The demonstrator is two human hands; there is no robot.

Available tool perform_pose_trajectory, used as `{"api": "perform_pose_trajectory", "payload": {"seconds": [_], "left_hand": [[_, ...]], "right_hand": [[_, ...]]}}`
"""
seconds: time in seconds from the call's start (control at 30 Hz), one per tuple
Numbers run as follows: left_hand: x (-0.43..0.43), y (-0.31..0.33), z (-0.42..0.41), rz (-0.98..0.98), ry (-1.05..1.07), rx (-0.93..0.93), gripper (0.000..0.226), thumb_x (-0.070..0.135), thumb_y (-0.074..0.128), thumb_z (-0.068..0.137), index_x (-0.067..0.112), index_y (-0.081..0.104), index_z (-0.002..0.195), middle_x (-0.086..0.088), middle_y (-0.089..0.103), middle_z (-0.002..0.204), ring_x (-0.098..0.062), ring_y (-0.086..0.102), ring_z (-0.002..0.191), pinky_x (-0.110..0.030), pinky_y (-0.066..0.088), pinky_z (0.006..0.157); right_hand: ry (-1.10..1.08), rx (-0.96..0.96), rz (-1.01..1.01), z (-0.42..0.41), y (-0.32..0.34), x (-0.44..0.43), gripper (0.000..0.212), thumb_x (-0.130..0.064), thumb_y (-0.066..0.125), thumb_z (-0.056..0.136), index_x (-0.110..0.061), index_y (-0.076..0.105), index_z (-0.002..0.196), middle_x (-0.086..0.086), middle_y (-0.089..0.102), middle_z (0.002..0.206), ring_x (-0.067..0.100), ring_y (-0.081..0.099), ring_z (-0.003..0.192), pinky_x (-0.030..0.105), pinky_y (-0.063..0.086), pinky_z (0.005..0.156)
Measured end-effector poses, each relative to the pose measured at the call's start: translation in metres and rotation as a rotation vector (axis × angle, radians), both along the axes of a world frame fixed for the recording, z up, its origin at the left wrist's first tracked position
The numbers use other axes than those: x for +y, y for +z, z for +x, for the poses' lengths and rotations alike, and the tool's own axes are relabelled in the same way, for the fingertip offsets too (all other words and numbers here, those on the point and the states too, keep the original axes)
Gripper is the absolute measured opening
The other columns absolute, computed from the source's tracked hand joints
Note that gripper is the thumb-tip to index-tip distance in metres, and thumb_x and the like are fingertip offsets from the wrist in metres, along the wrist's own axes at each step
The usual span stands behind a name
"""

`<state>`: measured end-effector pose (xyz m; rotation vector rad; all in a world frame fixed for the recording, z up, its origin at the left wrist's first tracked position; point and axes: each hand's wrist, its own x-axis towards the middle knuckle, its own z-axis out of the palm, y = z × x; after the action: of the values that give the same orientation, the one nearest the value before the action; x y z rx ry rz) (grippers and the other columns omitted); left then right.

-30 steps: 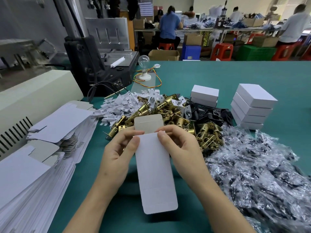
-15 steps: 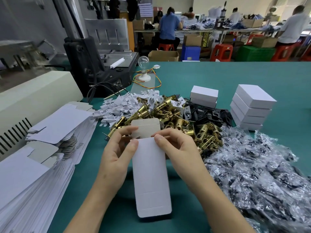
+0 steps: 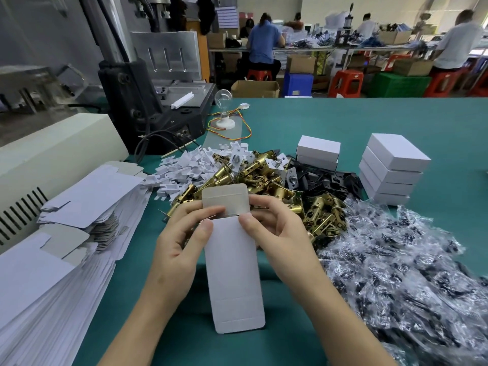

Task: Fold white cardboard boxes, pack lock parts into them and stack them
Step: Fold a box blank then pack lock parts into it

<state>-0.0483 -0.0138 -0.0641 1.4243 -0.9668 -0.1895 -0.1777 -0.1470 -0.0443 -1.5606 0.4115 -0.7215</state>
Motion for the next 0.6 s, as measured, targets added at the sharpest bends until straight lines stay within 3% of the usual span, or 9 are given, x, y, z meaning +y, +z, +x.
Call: {"api": "perform_pose_trajectory", "payload": {"seconds": [0.1,0.2,0.3,0.4,0.5,0.6], "left_hand": [[0.0012,0.0018,-0.001,0.0,-0.002,-0.043,0.03,0.03,0.054,0.102,0.035,0.076,0.121,0.012,0.063,0.131,-0.018,0.056,0.135,-0.029,0.05,0.105],[0.0009,0.0031,-0.0027,-0.031,-0.003,-0.028,0.03,0.037,0.056,0.099,0.041,0.072,0.124,0.008,0.066,0.131,-0.018,0.06,0.13,-0.027,0.052,0.101],[-0.0005,0.0021,-0.0041,-0.127,-0.054,0.106,0.045,0.022,0.063,0.098,0.046,0.06,0.136,0.006,0.071,0.124,-0.014,0.067,0.115,-0.024,0.056,0.092],[0.0001,0.001,-0.0022,-0.135,-0.079,0.139,0.058,0.013,0.06,0.097,0.042,0.053,0.147,0.009,0.072,0.117,-0.009,0.067,0.11,-0.02,0.054,0.092],[0.001,0.0012,-0.0015,-0.111,-0.134,0.162,0.042,0.013,0.06,0.097,0.033,0.068,0.133,-0.001,0.073,0.125,-0.015,0.069,0.116,-0.023,0.056,0.093],[0.0016,0.0029,-0.0034,-0.103,-0.126,0.182,0.031,0.014,0.061,0.095,0.031,0.075,0.117,0.002,0.076,0.114,-0.012,0.07,0.107,-0.022,0.057,0.088]], "right_hand": [[0.017,-0.03,-0.001,-0.0007,0.0012,0.0007,0.029,-0.042,0.073,0.086,-0.035,0.067,0.113,-0.003,0.077,0.109,0.017,0.073,0.101,0.045,0.06,0.088],[0.021,-0.042,-0.005,-0.0018,0.004,0.0014,0.025,-0.044,0.073,0.085,-0.038,0.066,0.109,-0.003,0.076,0.106,0.012,0.072,0.097,0.031,0.057,0.079],[0.043,-0.046,0.011,-0.0021,0.0043,0.0008,0.019,-0.041,0.072,0.088,-0.037,0.065,0.105,-0.002,0.075,0.103,0.011,0.071,0.092,0.027,0.054,0.075],[0.068,-0.056,0.045,-0.0021,0.0036,0.0005,0.016,-0.039,0.071,0.088,-0.035,0.065,0.102,-0.002,0.075,0.099,0.009,0.069,0.089,0.027,0.054,0.075],[0.11,-0.063,0.089,-0.0027,0.004,0.0012,0.017,-0.037,0.069,0.09,-0.032,0.064,0.105,-0.003,0.075,0.1,0.008,0.068,0.089,0.025,0.053,0.073],[0.126,-0.064,0.095,-0.0035,0.0055,0.0013,0.019,-0.034,0.067,0.093,-0.034,0.065,0.111,-0.001,0.076,0.106,0.011,0.071,0.094,0.026,0.055,0.075]]}}
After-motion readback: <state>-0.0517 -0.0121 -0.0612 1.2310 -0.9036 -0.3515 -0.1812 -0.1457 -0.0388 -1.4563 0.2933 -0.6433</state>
